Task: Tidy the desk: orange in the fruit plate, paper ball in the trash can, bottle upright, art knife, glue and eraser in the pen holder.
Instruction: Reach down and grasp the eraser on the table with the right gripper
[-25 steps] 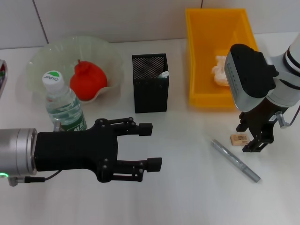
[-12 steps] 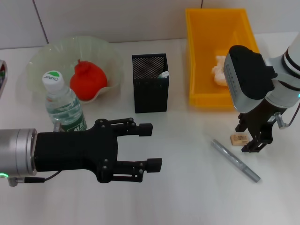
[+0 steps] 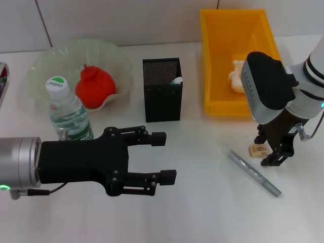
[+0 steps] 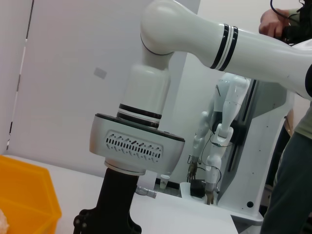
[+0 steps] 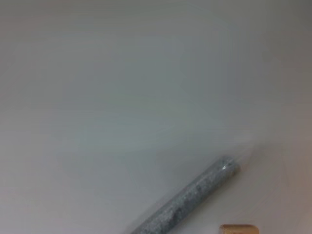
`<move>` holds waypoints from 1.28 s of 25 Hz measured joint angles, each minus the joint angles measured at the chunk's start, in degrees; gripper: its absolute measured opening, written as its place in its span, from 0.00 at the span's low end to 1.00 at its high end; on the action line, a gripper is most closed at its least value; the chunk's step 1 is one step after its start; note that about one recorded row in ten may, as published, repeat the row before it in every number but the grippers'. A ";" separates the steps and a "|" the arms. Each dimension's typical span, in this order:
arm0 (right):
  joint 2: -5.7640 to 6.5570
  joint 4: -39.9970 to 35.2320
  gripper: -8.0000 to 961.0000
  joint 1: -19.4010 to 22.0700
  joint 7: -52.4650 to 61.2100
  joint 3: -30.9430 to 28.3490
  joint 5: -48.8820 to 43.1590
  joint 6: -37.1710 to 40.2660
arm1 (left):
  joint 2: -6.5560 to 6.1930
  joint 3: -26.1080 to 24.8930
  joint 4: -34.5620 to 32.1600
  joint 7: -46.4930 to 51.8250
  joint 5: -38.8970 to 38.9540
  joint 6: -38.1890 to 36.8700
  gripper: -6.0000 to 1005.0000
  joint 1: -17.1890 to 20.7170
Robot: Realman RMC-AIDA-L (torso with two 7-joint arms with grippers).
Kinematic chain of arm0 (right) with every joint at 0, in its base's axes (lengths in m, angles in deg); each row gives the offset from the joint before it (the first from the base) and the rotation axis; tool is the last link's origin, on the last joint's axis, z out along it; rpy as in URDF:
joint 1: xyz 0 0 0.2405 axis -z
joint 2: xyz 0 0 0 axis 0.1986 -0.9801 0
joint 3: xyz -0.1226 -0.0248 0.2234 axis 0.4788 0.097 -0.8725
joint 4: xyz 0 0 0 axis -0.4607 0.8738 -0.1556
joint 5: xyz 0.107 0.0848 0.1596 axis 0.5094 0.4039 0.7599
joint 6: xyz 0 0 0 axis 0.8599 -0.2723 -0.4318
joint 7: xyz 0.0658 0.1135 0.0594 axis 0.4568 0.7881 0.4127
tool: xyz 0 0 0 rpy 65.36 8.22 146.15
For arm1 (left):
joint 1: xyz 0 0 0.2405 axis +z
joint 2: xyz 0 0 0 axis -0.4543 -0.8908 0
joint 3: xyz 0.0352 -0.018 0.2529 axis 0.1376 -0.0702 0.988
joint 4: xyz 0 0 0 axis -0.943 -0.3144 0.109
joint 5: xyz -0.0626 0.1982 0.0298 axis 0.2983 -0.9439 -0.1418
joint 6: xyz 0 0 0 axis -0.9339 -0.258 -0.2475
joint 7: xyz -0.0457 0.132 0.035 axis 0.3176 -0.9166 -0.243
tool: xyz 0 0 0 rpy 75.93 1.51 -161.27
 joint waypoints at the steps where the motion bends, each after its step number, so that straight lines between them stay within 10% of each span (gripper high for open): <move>1: 0.00 0.00 0.59 0.00 0.00 0.00 0.00 -0.02 | 0.00 0.00 0.00 0.00 -0.11 0.07 0.80 -0.17; 32: -0.08 0.96 0.37 -0.61 2.28 0.17 0.32 -1.02 | 0.01 0.00 0.00 0.00 -0.31 -0.09 0.80 -0.32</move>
